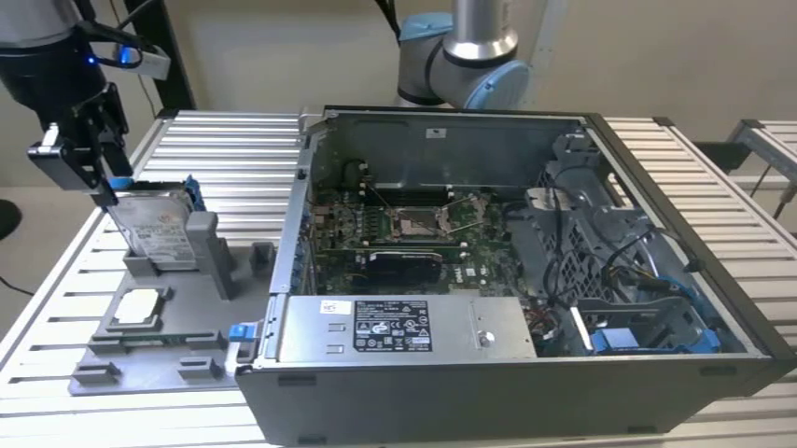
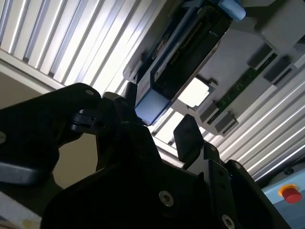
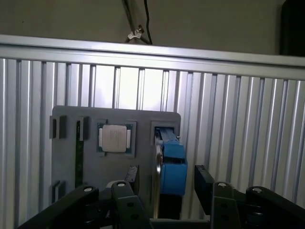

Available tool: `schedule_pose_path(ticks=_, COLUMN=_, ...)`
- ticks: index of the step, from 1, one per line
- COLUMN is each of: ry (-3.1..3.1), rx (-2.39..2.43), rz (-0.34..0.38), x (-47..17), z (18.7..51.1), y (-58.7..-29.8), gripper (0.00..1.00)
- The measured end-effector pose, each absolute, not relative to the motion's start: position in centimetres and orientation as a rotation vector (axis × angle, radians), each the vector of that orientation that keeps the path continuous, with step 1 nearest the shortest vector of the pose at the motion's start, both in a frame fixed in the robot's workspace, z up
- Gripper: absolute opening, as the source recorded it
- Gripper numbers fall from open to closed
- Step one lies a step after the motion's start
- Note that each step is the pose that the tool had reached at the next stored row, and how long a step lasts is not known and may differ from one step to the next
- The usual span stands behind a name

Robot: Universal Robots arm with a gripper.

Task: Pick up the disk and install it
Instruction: 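Pick up the disk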

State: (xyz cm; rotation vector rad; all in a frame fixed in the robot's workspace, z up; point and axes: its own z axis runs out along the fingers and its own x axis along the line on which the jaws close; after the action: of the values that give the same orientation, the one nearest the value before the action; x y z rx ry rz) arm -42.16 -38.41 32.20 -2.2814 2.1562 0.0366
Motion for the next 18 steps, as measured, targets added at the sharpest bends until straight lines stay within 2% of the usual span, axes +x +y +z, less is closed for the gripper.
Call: schedule_pose_path(ticks=18, ry=2.156, rx=-2.281, rz=0.037, x=-42.2, z=28.9, y=-38.4, gripper=1.00)
